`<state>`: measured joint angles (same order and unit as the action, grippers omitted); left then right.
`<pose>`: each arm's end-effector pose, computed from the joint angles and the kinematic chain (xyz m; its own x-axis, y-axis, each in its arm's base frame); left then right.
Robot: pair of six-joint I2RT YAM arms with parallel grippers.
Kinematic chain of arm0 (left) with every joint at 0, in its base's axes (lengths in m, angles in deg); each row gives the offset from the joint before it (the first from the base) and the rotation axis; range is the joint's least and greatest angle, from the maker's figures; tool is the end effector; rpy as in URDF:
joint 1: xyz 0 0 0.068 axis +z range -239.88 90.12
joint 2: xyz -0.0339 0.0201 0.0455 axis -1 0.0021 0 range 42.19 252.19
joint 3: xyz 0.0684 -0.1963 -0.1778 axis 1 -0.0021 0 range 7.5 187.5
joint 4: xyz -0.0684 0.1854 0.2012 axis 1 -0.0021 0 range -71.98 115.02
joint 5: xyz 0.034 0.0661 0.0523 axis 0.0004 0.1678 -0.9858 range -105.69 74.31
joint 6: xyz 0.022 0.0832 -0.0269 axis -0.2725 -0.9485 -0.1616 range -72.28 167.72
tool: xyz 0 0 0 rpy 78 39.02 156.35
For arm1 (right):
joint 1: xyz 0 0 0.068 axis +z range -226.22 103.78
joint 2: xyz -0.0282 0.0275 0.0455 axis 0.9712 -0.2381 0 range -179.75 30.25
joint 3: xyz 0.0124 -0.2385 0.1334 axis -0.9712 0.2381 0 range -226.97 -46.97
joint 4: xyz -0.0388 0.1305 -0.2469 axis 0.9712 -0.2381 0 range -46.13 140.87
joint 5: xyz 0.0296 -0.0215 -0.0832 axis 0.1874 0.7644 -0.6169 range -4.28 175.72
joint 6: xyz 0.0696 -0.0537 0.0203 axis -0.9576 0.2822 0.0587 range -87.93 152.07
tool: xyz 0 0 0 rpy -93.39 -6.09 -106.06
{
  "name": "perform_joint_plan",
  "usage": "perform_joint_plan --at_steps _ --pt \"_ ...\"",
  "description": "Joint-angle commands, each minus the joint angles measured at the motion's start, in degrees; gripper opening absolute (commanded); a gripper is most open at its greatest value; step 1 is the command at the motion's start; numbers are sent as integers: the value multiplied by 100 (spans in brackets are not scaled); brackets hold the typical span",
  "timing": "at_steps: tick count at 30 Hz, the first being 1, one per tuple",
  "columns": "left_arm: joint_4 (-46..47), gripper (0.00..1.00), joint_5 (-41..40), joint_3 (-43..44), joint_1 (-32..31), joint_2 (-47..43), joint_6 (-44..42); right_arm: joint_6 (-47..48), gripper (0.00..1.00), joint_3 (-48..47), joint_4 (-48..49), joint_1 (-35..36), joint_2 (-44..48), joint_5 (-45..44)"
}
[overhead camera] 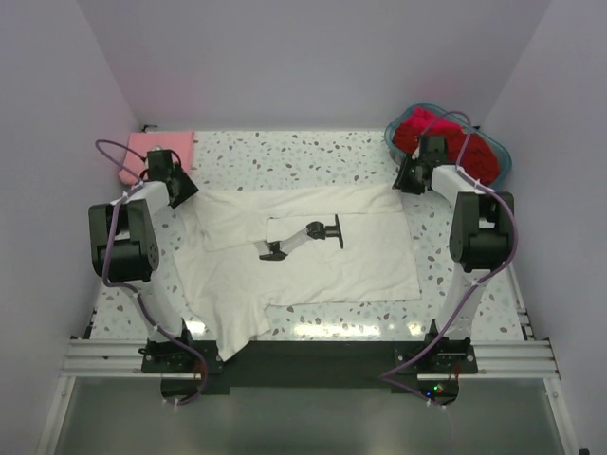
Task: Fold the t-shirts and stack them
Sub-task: Fold the tshirt
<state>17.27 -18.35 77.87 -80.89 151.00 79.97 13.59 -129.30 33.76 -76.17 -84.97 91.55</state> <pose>0.4524 0.0754 0.1337 -0.5028 -0.6192 -0.6032 -0.5391 0.7701 -0.3411 0.4885 0.0086 0.1403 -0.7476 0.3146 -0.5850 0.1799 0.9437 0.2776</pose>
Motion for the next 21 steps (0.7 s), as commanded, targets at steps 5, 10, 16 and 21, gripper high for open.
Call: perform_joint_plan --at_steps 5,10,16,21 --pt "107 45 160 -436 50 -264 97 -7 36 199 119 3 360 278" --pt "133 45 213 -489 41 -238 97 2 36 191 190 3 254 402" --pt "37 26 222 -445 6 -308 97 11 36 217 242 12 26 428" --pt "-156 7 -15 -331 6 -492 62 -42 36 305 304 3 -167 420"
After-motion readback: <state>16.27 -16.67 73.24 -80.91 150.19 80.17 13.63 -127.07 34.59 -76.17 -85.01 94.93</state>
